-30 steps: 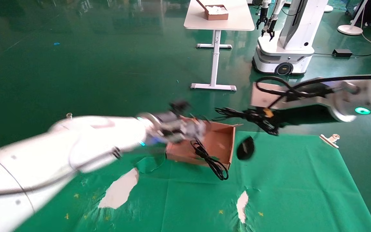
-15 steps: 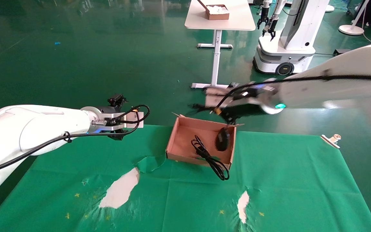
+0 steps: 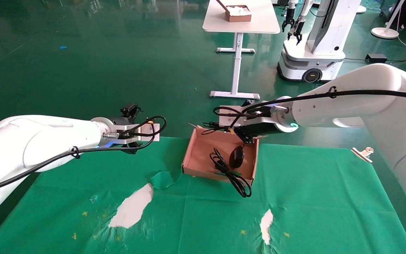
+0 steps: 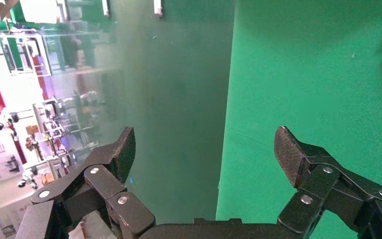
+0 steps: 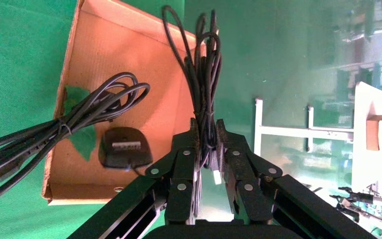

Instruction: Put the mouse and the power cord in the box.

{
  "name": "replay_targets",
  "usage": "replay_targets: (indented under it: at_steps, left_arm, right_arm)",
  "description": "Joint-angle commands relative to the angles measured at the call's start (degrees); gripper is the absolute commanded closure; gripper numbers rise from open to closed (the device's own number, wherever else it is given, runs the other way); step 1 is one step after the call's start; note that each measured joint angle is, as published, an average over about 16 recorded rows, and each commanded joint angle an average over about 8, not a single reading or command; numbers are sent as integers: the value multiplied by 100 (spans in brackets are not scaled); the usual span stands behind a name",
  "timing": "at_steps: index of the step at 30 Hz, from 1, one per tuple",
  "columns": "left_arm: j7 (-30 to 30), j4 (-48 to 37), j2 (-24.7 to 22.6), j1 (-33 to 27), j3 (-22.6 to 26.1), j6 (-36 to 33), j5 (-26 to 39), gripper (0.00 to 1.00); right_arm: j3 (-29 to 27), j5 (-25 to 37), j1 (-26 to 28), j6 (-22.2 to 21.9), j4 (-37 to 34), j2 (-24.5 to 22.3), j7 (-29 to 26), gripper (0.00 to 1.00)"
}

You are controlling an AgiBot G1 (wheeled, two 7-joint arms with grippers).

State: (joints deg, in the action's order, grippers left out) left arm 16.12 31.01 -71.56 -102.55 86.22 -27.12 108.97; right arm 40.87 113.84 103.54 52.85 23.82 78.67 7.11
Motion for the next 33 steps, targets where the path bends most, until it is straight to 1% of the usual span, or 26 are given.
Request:
replay_targets:
  at_steps: [1, 11, 15, 19, 29, 33]
  left_arm:
    - [-7, -6, -5, 3, -2, 0, -4, 0]
    - [-28, -18, -21, 8, -14, 5, -23, 0]
    - [-31, -19, -23, 9, -15, 6, -26, 0]
    - [-31, -19, -22, 8, -14, 5, -26, 0]
    - [-31, -18, -20, 9, -16, 4, -27, 0]
    - [-39, 71, 59, 93, -158, -115, -162, 0]
  right_arm:
    - [-5, 0, 0, 19, 44, -24, -20, 0]
    - [-27, -6, -11, 87, 171, -92, -70, 0]
    - [-81, -151, -97, 162, 286, -188, -113, 0]
    - [-207, -521, -312, 324, 528, -406, -202, 0]
    - [-618, -1726, -1013, 858, 1330, -1120, -488, 0]
    - [-782, -2207, -1293, 1071, 1651, -1406, -602, 0]
